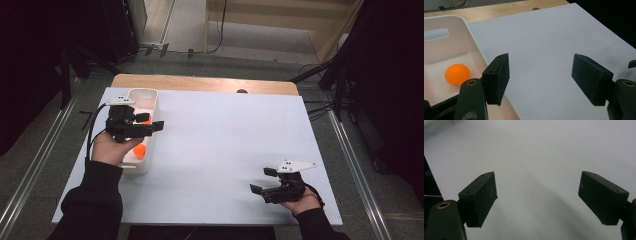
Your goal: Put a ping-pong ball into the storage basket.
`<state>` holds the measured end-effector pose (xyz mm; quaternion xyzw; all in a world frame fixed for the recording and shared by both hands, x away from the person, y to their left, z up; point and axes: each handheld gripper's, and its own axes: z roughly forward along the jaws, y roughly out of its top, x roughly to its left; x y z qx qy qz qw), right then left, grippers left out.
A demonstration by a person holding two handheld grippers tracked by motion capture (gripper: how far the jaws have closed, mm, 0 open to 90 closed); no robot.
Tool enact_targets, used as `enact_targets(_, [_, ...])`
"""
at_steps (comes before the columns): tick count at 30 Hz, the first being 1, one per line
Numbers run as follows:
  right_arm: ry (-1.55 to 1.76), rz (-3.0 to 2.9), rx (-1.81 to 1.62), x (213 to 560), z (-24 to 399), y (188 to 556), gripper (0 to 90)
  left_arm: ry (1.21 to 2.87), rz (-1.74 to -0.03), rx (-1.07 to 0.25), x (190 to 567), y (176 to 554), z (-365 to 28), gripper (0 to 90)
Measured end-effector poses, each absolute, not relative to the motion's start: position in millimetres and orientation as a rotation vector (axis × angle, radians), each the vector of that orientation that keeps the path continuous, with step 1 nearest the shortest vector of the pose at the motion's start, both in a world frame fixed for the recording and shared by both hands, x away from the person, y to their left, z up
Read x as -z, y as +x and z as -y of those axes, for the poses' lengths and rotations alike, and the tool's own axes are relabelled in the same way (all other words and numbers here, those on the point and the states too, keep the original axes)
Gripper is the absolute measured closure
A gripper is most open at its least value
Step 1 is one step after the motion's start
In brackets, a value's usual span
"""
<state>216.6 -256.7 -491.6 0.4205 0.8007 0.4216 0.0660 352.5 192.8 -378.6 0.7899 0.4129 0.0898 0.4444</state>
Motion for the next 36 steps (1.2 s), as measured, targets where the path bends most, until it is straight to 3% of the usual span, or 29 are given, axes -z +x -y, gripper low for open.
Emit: enact_targets(36, [1.26, -2.408, -1.275, 491, 257, 215, 13.6, 2.04, -0.855, -0.141, 402, 325, -172, 27.4])
